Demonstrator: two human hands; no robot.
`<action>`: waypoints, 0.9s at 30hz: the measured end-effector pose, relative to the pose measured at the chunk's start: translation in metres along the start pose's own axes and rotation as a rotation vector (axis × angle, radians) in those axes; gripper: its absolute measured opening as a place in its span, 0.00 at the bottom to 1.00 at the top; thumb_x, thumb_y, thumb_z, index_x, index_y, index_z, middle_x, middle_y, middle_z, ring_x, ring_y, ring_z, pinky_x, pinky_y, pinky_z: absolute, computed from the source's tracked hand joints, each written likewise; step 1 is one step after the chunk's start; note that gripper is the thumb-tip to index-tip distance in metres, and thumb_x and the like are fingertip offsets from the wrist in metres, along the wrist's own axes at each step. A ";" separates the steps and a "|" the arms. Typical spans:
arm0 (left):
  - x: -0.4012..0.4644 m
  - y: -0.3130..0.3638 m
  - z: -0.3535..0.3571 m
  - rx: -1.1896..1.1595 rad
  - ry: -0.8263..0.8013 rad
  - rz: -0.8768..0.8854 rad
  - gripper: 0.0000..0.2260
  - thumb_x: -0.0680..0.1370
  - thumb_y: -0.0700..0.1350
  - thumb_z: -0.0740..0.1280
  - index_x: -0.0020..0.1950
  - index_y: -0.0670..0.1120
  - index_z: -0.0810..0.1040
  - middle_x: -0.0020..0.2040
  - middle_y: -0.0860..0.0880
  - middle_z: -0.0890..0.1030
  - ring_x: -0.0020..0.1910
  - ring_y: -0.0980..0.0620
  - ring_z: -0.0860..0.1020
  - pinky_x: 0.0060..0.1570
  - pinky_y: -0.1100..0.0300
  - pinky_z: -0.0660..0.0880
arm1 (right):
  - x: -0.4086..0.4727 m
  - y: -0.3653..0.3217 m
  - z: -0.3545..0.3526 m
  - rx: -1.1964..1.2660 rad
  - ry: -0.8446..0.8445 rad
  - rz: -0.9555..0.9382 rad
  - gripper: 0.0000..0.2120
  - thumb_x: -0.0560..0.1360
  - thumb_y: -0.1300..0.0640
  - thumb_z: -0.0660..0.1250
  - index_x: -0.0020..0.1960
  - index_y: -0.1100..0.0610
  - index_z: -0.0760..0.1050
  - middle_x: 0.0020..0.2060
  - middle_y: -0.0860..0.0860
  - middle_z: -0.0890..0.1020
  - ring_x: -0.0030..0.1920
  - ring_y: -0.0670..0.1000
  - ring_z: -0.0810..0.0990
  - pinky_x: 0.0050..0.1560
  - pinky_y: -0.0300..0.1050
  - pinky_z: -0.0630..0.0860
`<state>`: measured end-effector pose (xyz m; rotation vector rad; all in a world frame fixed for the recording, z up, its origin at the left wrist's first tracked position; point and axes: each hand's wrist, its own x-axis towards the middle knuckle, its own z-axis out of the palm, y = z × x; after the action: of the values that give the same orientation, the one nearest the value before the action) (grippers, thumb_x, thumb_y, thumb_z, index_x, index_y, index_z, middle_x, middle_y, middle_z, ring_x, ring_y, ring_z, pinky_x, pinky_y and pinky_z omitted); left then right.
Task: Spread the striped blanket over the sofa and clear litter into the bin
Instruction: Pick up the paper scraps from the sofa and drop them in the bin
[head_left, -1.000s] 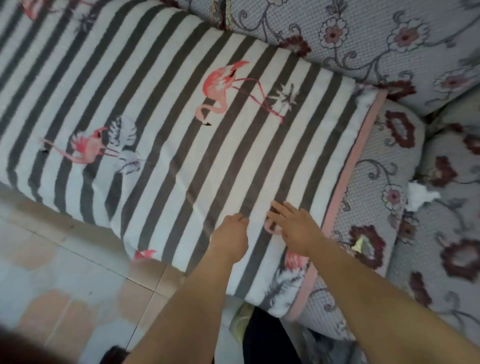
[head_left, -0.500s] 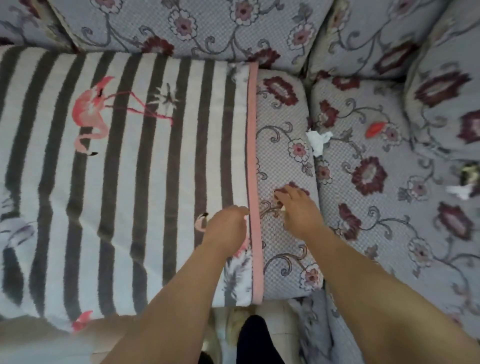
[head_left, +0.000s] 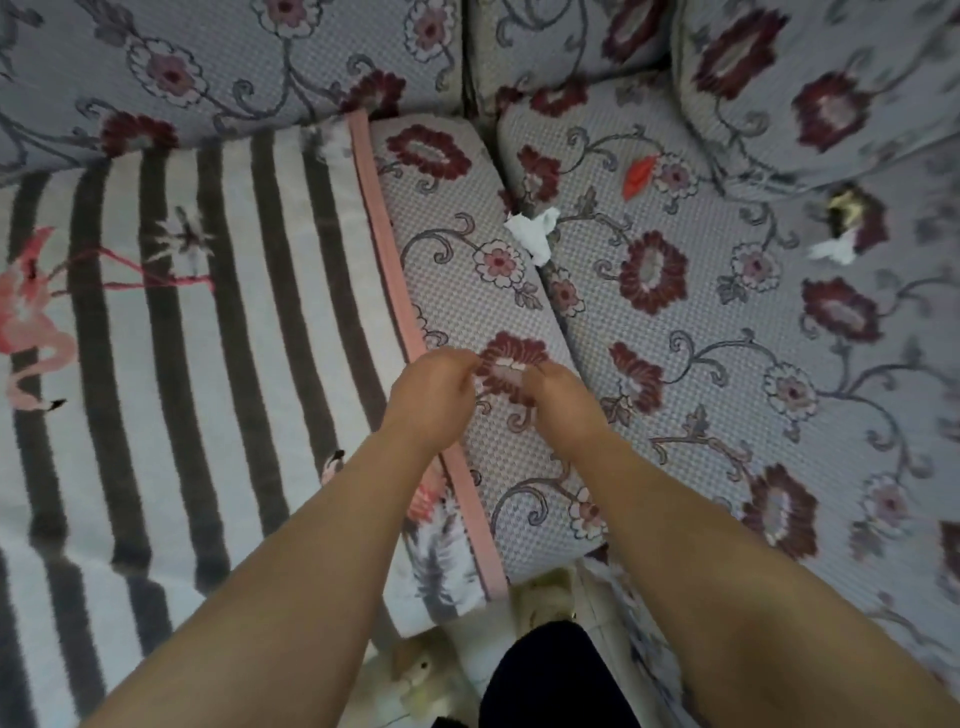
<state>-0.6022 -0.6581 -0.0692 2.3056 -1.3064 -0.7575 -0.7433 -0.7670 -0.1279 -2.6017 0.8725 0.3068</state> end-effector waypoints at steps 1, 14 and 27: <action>0.008 0.009 -0.003 0.005 -0.002 0.008 0.14 0.77 0.37 0.60 0.59 0.43 0.79 0.54 0.43 0.81 0.53 0.42 0.78 0.52 0.50 0.75 | -0.002 0.008 -0.009 0.000 0.009 0.010 0.23 0.69 0.74 0.61 0.62 0.60 0.70 0.51 0.59 0.75 0.49 0.60 0.74 0.38 0.49 0.67; 0.114 0.181 0.056 0.060 -0.226 0.185 0.18 0.78 0.37 0.60 0.67 0.43 0.73 0.62 0.42 0.77 0.59 0.42 0.76 0.56 0.46 0.75 | -0.041 0.173 -0.096 -0.070 -0.046 0.403 0.11 0.79 0.57 0.56 0.59 0.60 0.69 0.54 0.56 0.72 0.36 0.56 0.73 0.33 0.46 0.65; 0.219 0.293 0.132 0.115 -0.273 0.325 0.10 0.77 0.34 0.60 0.54 0.42 0.76 0.50 0.45 0.77 0.49 0.46 0.78 0.46 0.53 0.78 | -0.004 0.349 -0.156 0.023 0.217 0.656 0.14 0.81 0.57 0.55 0.66 0.55 0.61 0.45 0.58 0.79 0.38 0.59 0.79 0.36 0.53 0.77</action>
<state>-0.7850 -1.0012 -0.0647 2.0469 -1.8335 -0.9267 -0.9480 -1.0873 -0.0842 -2.2793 1.7843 0.1793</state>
